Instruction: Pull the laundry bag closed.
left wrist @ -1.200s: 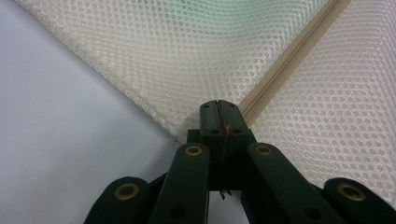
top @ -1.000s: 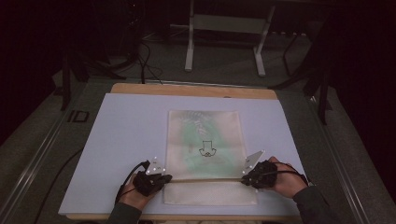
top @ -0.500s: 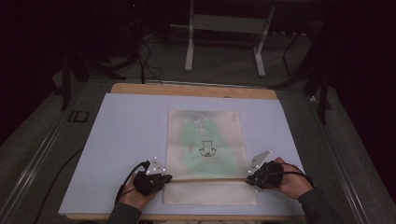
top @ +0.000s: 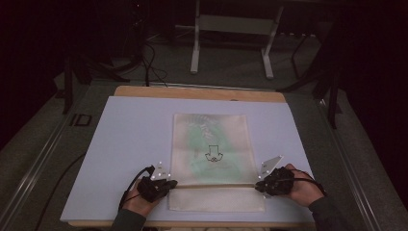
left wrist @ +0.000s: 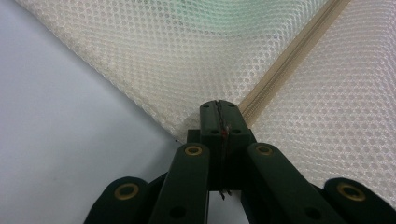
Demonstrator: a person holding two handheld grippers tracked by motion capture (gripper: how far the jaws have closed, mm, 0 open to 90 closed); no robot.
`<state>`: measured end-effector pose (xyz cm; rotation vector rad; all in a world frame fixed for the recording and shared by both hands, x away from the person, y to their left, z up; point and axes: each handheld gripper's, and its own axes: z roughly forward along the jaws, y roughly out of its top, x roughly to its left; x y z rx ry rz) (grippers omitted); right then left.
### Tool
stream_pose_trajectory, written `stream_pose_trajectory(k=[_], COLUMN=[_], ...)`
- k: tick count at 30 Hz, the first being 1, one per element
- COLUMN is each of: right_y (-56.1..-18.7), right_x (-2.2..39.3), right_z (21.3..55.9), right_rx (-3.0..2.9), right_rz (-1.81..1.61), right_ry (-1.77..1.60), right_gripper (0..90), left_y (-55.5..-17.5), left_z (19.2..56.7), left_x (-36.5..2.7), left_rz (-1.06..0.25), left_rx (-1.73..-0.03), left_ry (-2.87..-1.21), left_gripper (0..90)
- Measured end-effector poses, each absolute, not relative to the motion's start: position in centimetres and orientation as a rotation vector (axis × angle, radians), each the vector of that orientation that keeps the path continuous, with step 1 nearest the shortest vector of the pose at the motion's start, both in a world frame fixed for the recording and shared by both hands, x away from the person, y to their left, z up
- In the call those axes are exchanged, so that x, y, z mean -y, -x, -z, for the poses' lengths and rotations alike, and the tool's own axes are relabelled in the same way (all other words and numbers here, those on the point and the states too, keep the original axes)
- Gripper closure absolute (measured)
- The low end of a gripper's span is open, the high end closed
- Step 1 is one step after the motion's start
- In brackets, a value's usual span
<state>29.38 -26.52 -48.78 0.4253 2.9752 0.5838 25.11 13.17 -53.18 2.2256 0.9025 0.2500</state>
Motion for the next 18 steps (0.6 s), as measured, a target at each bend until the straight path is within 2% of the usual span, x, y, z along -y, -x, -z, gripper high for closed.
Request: stream_pose_trajectory(k=[18], right_y=[-29.33], right_x=[26.81], right_z=[48.81], right_rx=[-2.951], right_rz=[-0.636], right_ry=[-0.443], right_gripper=[72.1], left_y=[-25.14], left_z=[53.18], left_x=[-13.2], left_rz=[-0.243], left_rx=[-0.911], left_ry=[-2.22], left_gripper=[89.1])
